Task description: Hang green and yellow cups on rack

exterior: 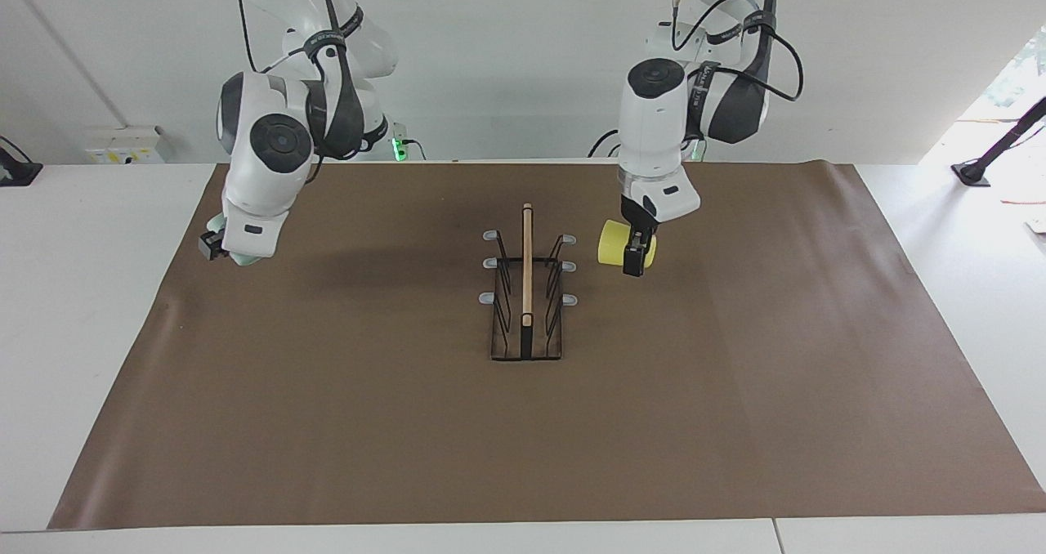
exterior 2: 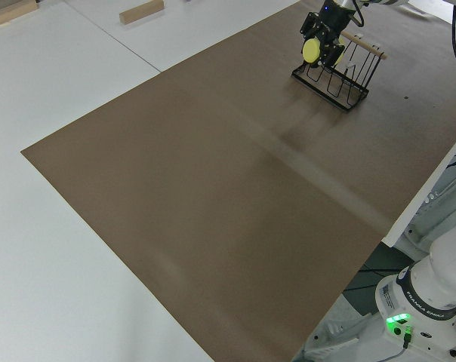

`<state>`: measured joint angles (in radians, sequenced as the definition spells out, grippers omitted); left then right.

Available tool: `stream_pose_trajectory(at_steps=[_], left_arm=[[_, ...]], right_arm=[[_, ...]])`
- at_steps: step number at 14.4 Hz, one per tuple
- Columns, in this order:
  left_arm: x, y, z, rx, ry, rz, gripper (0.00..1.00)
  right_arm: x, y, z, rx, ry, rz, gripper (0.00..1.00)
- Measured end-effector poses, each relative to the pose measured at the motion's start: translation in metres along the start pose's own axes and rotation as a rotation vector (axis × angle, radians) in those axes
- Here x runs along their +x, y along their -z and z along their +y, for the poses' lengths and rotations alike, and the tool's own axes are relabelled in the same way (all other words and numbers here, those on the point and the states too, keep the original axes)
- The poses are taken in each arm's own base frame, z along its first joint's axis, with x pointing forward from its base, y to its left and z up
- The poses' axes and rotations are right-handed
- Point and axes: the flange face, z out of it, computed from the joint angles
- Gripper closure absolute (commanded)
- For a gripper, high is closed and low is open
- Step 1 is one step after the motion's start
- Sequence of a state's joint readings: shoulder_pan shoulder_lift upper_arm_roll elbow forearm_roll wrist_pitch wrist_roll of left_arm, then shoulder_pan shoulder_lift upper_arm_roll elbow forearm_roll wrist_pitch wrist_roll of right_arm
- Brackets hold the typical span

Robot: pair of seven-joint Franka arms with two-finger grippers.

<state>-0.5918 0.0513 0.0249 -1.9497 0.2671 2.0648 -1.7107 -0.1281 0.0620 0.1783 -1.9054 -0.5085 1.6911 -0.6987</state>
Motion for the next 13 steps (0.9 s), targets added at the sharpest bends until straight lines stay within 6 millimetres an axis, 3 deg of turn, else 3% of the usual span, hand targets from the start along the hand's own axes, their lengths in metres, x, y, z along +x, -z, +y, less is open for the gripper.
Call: stream_pose_trajectory(at_steps=[3, 6, 8, 11, 13], left_arm=[[-0.035, 0.003, -0.013, -0.001, -0.036, 0.098, 1.0], [-0.073, 0.001, -0.022, -0.011, -0.052, 0.166, 1.0], [-0.088, 0.002, -0.026, -0.018, -0.053, 0.177, 1.0], [-0.098, 0.005, -0.027, -0.03, -0.07, 0.182, 1.0], [-0.107, 0.008, -0.028, -0.04, -0.086, 0.182, 1.0]], right_arm=[[-0.028, 0.015, 0.027, 0.108, 0.092, 0.172, 1.0], [-0.053, 0.027, 0.037, 0.227, 0.056, 0.331, 1.0], [-0.063, 0.044, 0.029, 0.323, 0.025, 0.442, 1.0], [-0.083, 0.084, 0.003, 0.454, -0.016, 0.561, 1.0], [-0.082, 0.108, -0.012, 0.534, -0.015, 0.686, 1.0]])
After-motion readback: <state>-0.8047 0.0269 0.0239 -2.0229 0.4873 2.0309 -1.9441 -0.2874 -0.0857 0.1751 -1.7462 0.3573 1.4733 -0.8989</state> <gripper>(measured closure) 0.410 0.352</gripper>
